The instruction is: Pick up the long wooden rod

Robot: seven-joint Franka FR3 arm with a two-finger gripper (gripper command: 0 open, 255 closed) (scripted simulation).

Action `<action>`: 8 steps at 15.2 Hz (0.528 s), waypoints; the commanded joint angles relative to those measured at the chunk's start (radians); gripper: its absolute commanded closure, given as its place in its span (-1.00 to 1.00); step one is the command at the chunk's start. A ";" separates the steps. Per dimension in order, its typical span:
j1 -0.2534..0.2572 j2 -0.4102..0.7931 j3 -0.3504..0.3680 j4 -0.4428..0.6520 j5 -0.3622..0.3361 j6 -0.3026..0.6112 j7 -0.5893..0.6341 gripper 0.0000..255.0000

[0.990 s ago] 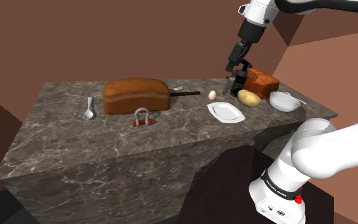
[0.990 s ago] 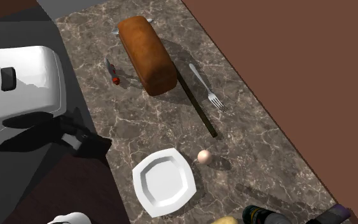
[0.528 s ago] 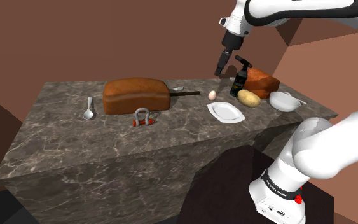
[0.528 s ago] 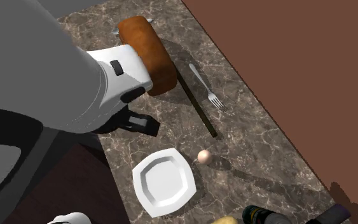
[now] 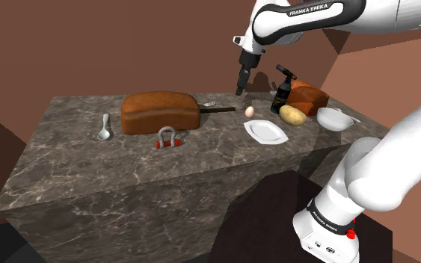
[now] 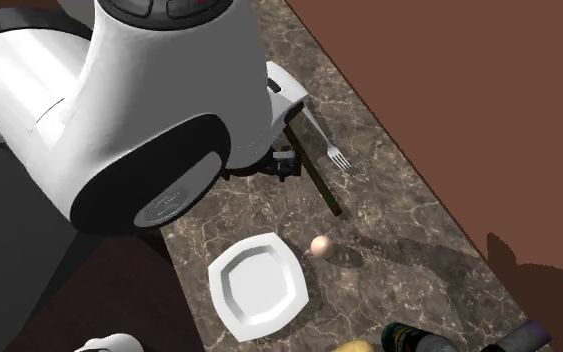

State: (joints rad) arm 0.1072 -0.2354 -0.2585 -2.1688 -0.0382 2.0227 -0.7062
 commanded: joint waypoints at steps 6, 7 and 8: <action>0.020 0.289 -0.029 0.175 0.083 0.069 -0.265 -1.00; 0.018 0.330 -0.027 0.205 0.095 0.073 -0.300 -1.00; 0.017 0.372 -0.024 0.236 0.107 0.077 -0.333 -1.00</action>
State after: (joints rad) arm 0.1263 0.0940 -0.2828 -1.9617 0.0559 2.0944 -0.9980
